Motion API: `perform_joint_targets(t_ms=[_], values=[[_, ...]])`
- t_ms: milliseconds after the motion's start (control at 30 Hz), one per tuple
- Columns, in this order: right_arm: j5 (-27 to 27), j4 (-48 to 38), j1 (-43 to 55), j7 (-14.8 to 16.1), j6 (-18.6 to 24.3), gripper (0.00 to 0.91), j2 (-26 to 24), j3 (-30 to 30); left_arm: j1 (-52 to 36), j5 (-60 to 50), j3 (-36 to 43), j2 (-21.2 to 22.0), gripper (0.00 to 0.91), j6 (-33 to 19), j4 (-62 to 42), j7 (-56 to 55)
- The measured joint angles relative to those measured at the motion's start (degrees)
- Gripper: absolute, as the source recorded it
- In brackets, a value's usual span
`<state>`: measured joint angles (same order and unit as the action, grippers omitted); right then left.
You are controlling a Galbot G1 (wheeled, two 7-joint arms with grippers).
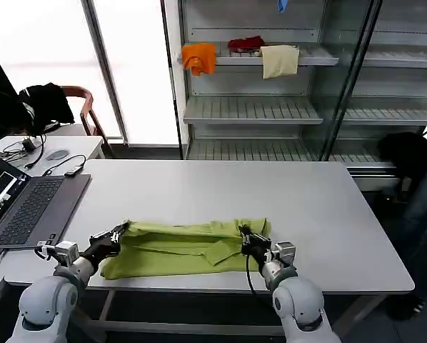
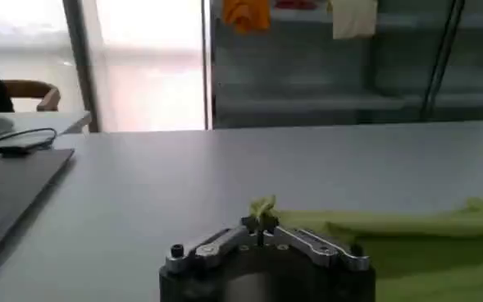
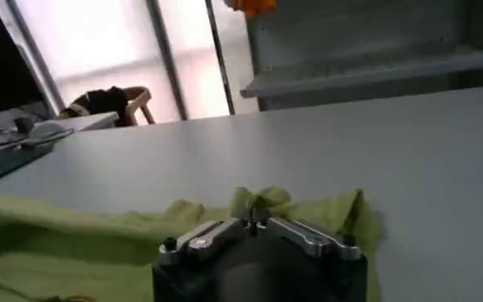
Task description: Fold and organize the clothes.
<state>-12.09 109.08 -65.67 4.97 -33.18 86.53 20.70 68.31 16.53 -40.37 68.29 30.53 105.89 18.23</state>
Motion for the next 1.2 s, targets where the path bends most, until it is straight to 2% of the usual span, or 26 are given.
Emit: perform_joint_targets(t_ms=[67,133,167,200,233,267,300,900,1200], values=[[0.3,0.0,-0.2,0.0,0.0,0.000,0.0,0.0,0.3,-1.2,0.1,-0.1,0.151,-0.4,0.2,0.4],[0.6,0.0,-0.3,0.1,0.0,0.000,0.2,0.0,0.7,-2.5,0.3,-0.1,0.191,-0.9,0.5,0.8],[0.9,0.0,-0.3,0.1,0.1,0.000,0.2,-0.1,0.8,-3.1,0.3,-0.1,0.292,-1.0,0.5,1.0],[1.1,0.0,-0.4,0.2,0.1,0.000,0.2,0.0,0.9,-3.8,0.4,-0.1,0.584,-1.1,0.6,1.2],[1.3,0.0,-0.5,0.2,0.1,0.121,0.3,0.0,1.1,-4.3,0.5,0.0,0.907,-1.2,0.7,1.4],[1.6,0.0,-0.5,0.2,0.1,0.605,0.3,0.0,1.3,-5.0,0.6,0.0,0.907,-1.4,0.9,1.7],[1.8,0.0,-0.6,0.2,0.1,0.907,0.3,0.0,1.4,-5.5,0.7,0.1,0.907,-1.6,1.0,1.7],[12.7,1.9,-2.6,0.2,1.8,0.907,0.5,1.5,1.7,-10.8,0.6,0.8,0.907,-2.5,1.3,1.1],[15.2,4.3,-3.6,1.1,2.5,0.907,0.0,3.2,2.3,-5.3,-0.9,1.6,0.907,-3.2,2.0,-2.2]])
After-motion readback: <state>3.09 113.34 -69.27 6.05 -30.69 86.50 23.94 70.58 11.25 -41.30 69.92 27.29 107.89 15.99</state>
